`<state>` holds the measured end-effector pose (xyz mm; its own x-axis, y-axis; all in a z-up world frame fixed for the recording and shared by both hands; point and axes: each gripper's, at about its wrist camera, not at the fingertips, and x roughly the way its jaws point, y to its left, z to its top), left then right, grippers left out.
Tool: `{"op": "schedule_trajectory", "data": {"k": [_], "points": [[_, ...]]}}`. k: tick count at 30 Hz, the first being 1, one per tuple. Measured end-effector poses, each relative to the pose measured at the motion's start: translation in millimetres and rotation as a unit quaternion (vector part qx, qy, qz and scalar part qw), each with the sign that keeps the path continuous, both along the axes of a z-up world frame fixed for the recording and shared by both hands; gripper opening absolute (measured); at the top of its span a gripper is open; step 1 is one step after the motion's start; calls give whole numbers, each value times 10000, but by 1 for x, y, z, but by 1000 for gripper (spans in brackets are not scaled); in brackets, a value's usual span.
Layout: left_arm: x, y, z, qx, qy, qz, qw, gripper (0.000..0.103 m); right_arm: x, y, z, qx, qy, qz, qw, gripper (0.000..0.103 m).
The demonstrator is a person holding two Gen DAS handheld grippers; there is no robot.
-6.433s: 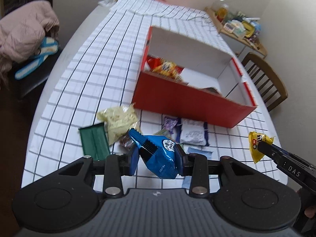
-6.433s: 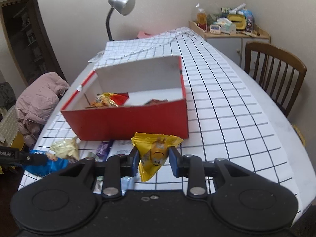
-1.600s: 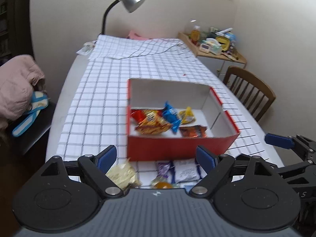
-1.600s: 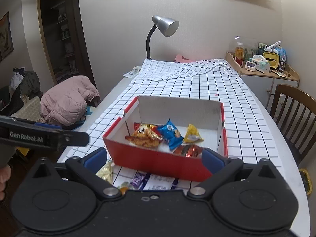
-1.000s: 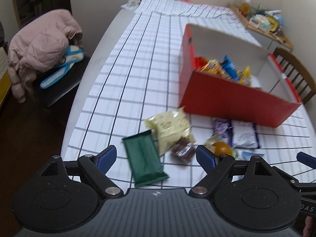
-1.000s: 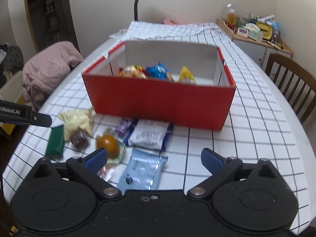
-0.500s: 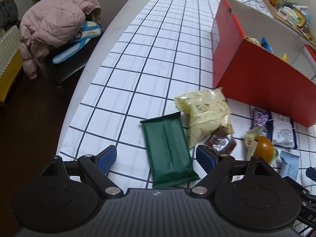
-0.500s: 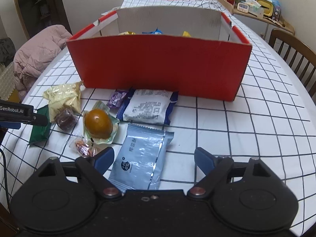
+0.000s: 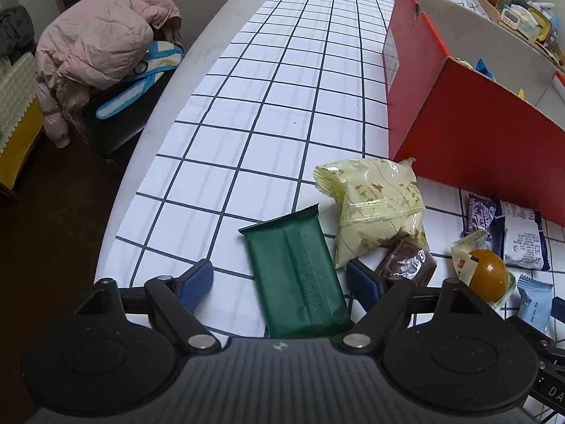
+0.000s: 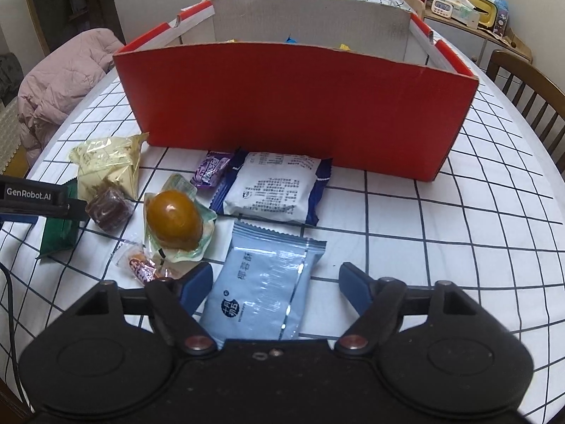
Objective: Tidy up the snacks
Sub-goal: 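Grasp the green bar with the left tool while the right tool grasps the light blue packet, then lift both held snacks and carry them over the red box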
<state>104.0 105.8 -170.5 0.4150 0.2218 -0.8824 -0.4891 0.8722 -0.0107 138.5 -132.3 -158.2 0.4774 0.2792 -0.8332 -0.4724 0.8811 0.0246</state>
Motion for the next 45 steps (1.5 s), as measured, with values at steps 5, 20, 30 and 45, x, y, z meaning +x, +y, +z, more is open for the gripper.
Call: {"op": "schedule_trajectory", "data": {"k": [5, 20, 30, 45], "points": [[-3, -1, 1, 118, -24, -124, 9999, 68, -3, 2, -1, -70, -53, 39, 10000, 68], [-22, 7, 7, -152, -115, -109, 9998, 45, -13, -13, 9, -7, -137, -118, 9998, 47], [-38, -3, 31, -190, -269, -113, 9994, 45, -24, -23, 34, 153, -352, -120, 9992, 47], [-32, -32, 101, -105, -941, -599, 9937, 45, -17, -31, 95, 523, -752, 15, 9958, 47]]}}
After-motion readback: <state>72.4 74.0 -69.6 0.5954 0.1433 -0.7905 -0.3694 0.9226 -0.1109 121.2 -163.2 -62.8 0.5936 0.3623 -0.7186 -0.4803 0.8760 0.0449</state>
